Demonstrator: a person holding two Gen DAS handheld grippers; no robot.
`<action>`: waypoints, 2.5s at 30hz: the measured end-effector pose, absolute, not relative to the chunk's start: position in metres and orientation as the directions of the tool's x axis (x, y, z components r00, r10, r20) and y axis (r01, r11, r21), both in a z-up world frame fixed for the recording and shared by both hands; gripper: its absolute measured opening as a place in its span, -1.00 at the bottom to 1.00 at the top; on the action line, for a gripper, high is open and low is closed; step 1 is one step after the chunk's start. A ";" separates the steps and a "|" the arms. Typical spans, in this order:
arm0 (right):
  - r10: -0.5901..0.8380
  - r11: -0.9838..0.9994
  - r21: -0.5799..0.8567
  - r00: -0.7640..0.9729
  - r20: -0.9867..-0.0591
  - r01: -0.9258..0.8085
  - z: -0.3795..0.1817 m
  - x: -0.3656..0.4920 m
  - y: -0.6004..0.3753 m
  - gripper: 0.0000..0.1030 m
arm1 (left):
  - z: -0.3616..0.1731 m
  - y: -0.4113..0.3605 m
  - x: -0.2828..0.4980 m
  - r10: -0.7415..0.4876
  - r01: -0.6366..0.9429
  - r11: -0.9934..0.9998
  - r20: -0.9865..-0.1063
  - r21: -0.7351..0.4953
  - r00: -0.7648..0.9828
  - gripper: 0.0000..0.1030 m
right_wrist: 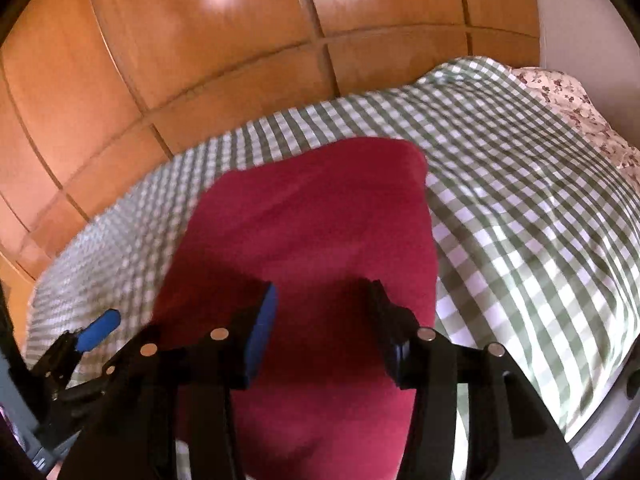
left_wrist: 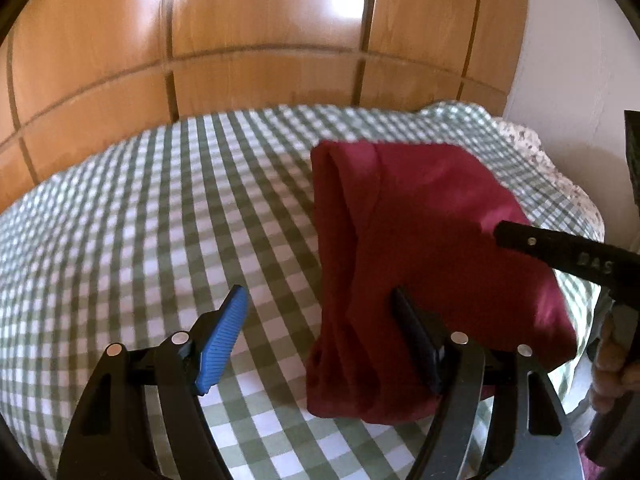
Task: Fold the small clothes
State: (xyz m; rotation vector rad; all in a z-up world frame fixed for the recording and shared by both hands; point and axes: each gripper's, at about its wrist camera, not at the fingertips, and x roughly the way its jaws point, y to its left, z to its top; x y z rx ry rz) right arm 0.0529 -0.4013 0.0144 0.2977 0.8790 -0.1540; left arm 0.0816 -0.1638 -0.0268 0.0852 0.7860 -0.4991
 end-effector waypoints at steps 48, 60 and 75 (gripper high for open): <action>-0.297 0.917 0.014 0.706 -0.643 0.399 0.053 -0.052 -0.329 0.95 | 0.050 -0.094 -0.007 -0.214 0.231 0.972 -0.547 -0.037 0.810 0.92; -0.294 0.917 0.017 0.706 -0.645 0.397 0.050 -0.052 -0.332 0.95 | 0.046 -0.091 -0.006 -0.220 0.232 0.971 -0.566 -0.053 0.794 0.92; -0.279 0.922 0.027 0.713 -0.643 0.385 0.051 -0.054 -0.324 0.95 | 0.048 -0.087 -0.012 -0.194 0.215 0.976 -0.552 -0.027 0.811 0.92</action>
